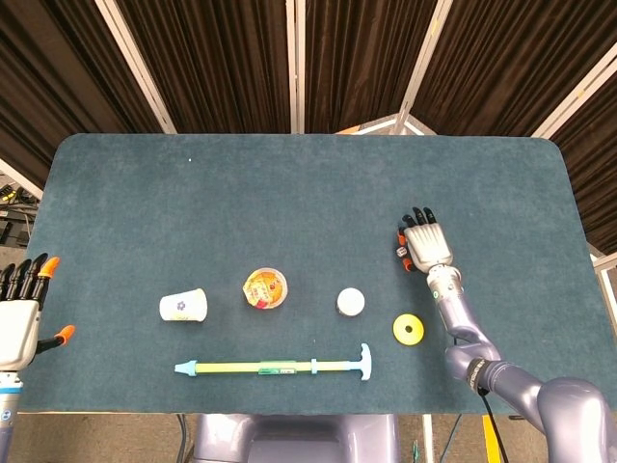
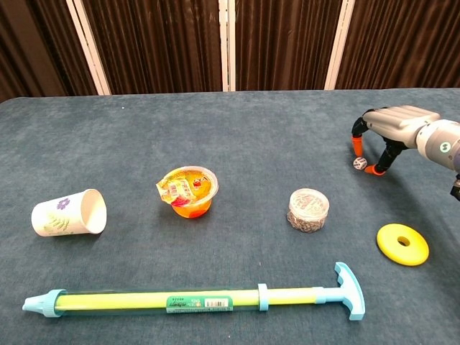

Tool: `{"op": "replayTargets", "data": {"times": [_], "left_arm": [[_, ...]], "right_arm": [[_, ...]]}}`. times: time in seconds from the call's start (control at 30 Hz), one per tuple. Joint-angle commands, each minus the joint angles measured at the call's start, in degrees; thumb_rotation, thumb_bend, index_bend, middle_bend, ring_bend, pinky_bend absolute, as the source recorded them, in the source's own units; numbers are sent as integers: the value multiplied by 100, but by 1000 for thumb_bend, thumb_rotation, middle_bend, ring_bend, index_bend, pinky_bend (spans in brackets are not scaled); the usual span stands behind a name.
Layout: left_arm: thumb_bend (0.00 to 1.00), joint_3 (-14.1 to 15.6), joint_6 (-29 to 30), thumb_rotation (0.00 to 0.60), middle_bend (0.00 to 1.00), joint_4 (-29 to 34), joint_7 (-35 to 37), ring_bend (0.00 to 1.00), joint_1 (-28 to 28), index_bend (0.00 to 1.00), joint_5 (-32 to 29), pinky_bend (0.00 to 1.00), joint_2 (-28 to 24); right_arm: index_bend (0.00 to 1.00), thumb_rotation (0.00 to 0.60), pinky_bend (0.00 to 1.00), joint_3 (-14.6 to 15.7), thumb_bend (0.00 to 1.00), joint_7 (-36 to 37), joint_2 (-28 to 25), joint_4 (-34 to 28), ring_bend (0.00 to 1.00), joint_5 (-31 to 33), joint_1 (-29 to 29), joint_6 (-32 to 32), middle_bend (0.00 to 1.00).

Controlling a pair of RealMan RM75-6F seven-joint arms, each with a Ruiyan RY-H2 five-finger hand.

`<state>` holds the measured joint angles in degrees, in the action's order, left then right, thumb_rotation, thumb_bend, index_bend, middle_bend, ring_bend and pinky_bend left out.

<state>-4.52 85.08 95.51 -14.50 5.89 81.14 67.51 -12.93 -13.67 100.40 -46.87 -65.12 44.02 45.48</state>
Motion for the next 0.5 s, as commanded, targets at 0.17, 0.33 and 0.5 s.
{"op": "replayTargets", "data": {"times": [0.17,0.33,0.5], "left_arm": [[42,-7,30,600,0,21,-6,0,0,0,12,0,-3],[42,-4,52,600,0,48,-3,0,-4,0,30,0,-17],[43,0,82,600,0,66,2,0,-13,0,48,0,-23]], "right_arm": [[518,600,0,12,198,27,74,127,0,-18,26,-46,211],[571,600,0,11,255,94,122,157,0,-44,22,-31,235],[607,600,0,-3,321,85,-2,-177,0,-210,-1,282,246]]}}
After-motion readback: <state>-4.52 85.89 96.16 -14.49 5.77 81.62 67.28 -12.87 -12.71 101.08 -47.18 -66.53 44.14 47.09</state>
